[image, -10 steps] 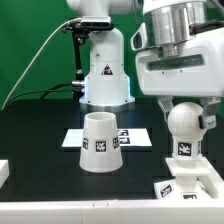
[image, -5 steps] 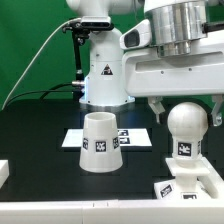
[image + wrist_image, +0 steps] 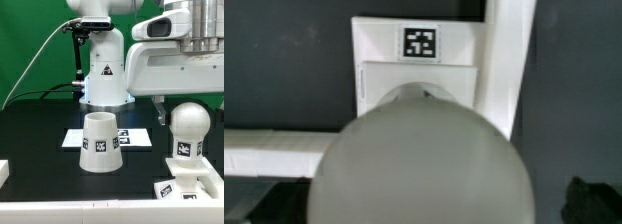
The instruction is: Assemble lamp
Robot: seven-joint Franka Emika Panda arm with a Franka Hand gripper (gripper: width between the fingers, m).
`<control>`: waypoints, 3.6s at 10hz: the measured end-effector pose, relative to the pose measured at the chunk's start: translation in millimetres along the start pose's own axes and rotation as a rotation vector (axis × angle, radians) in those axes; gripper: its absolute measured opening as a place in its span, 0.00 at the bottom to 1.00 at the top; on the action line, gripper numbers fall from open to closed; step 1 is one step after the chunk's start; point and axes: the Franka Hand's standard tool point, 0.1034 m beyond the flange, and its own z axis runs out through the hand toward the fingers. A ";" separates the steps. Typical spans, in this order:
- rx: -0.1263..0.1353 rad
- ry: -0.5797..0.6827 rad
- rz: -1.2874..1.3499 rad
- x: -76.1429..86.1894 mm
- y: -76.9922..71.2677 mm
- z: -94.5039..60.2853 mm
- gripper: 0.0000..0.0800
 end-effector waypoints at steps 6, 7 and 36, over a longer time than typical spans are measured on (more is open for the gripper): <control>-0.008 -0.009 -0.292 3.0 19.6 8.8 0.75; -0.008 -0.009 -0.292 3.0 20.1 8.8 0.72; 0.002 -0.036 -0.096 3.1 13.4 8.8 0.87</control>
Offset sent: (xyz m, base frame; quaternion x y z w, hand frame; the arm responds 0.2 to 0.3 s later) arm 0.0181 -0.0115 -0.0123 0.0373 -0.0029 -0.2629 0.9641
